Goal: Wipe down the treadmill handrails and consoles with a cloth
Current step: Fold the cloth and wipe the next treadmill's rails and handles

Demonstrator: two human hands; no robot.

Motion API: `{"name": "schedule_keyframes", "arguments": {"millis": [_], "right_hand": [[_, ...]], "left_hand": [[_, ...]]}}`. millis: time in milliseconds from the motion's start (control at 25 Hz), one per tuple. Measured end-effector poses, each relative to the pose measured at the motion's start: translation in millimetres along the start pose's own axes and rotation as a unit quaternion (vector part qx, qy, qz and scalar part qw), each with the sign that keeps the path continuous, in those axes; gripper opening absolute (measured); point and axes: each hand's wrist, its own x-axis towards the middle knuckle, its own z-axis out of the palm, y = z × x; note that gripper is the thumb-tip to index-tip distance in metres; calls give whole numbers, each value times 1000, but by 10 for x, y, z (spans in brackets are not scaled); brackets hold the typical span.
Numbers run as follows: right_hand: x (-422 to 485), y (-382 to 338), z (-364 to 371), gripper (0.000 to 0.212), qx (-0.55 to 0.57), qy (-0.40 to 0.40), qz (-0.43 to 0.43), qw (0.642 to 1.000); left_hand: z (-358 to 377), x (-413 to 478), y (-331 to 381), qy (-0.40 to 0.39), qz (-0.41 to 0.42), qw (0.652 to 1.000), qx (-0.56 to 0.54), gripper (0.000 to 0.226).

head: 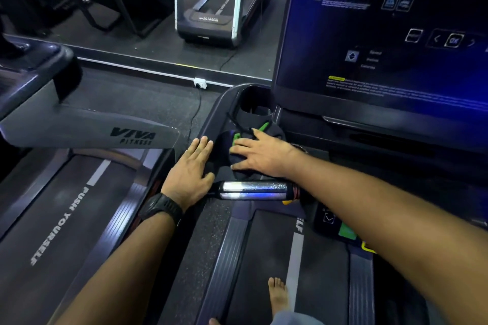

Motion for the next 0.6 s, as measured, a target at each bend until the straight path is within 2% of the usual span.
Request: {"name": "schedule_keyframes", "arguments": {"millis": [160,320,480,600], "right_hand": [[-301,114,99,53,56,-33,-21,998],[-13,50,-56,53,48,-17,-6,999],[-192,97,79,51,69,-22,-21,997],[192,-17,-126,51,56,10,33,998]], "left_hand": [[19,-6,17,-3,-2,1000,-1,81],[1,-6,2,-2,-3,1000,-7,83],[14,-14,29,0,-4,1000,-4,84],[-5,-14,21,-1,-9,1000,-18,84]]}}
